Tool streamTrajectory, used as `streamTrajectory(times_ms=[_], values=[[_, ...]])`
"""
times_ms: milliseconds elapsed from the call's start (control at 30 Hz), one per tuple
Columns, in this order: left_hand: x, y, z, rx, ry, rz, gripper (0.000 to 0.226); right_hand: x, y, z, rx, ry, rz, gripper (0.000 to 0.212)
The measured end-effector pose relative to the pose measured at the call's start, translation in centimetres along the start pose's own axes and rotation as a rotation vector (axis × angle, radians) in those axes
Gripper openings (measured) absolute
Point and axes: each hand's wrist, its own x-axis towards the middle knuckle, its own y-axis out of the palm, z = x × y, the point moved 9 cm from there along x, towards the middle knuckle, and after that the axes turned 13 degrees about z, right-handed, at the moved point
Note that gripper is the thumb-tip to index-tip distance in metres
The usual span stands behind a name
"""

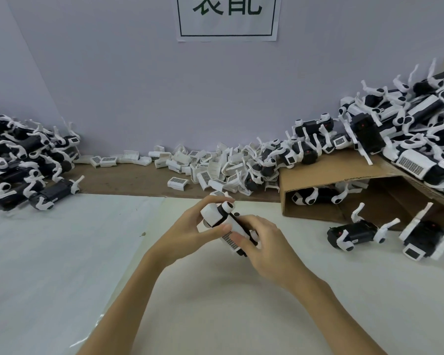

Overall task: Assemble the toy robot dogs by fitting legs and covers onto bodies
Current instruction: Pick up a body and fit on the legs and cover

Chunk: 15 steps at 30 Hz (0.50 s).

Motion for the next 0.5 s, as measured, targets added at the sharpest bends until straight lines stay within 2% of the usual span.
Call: streamTrajectory(times_ms=[67,300,500], values=[[-0.1,-0.1,0.2,0.010,0.003,0.005,0.052,0.1,0.4,0.3,-0.135,-0.010,0.003,0.035],[0.1,0.4,0.5,0.027,0.014,0.032,0.056,0.3,0.9,-0.3,-0.191,0.013,0.052,0.038],[0.1,0.5,1.0,0.037,0.007,0.052,0.053,0.6,1.8,-0.5,-0.230,0.015,0.100,0.049]])
